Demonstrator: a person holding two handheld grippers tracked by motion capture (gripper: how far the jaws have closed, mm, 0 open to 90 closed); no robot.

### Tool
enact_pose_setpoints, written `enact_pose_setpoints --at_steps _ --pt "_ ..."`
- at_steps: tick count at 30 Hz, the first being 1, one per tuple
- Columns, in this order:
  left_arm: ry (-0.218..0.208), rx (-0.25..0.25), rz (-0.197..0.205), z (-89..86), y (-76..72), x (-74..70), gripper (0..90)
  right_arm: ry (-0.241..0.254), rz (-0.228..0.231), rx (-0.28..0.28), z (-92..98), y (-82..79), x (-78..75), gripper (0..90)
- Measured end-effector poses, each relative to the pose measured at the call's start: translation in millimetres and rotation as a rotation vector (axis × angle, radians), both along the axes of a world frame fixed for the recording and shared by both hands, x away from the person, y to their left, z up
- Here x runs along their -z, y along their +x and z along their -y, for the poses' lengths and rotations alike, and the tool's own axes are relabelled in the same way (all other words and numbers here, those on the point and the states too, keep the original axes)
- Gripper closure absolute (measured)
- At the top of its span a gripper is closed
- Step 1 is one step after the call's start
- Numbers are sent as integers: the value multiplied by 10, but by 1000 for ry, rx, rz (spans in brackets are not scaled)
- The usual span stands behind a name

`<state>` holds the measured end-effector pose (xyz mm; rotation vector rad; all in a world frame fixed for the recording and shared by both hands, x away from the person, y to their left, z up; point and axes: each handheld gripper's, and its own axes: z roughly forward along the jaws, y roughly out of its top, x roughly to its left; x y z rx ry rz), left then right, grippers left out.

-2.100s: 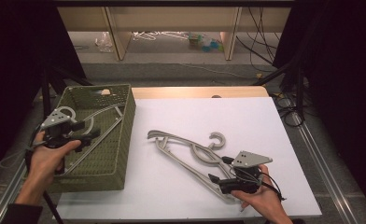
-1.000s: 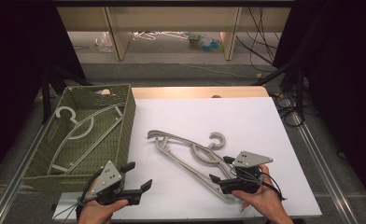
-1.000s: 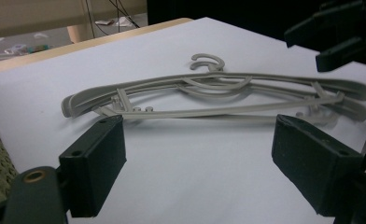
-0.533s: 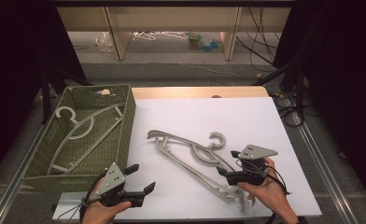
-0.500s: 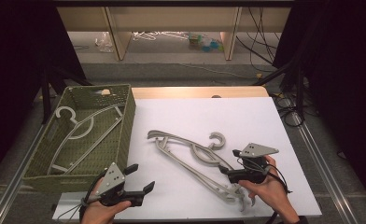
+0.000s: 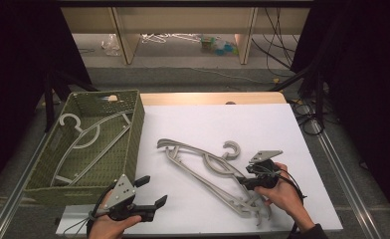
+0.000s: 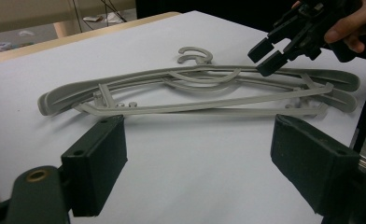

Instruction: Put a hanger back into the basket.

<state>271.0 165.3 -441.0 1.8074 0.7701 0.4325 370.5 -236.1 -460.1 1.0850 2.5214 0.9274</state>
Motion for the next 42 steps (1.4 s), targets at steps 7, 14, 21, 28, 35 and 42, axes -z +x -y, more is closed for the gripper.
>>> enact_pose_setpoints --at_steps 7,14,21,28,35,42 --pt "8 17 6 4 1 0 184 -50 -31 -8 19 54 33 579" --pt "8 14 -4 12 -5 3 184 -88 -46 -29 -18 111 74 634" --pt "1 24 -6 22 -4 11 186 -102 -56 -39 -67 161 95 682" --pt "10 21 -5 22 -5 9 186 -92 -61 -76 -77 193 116 779" --pt "15 21 -1 9 2 7 189 -114 -2 -86 -54 178 -8 815" --pt "12 20 -3 5 1 2 190 -95 118 -145 -98 103 -172 818"
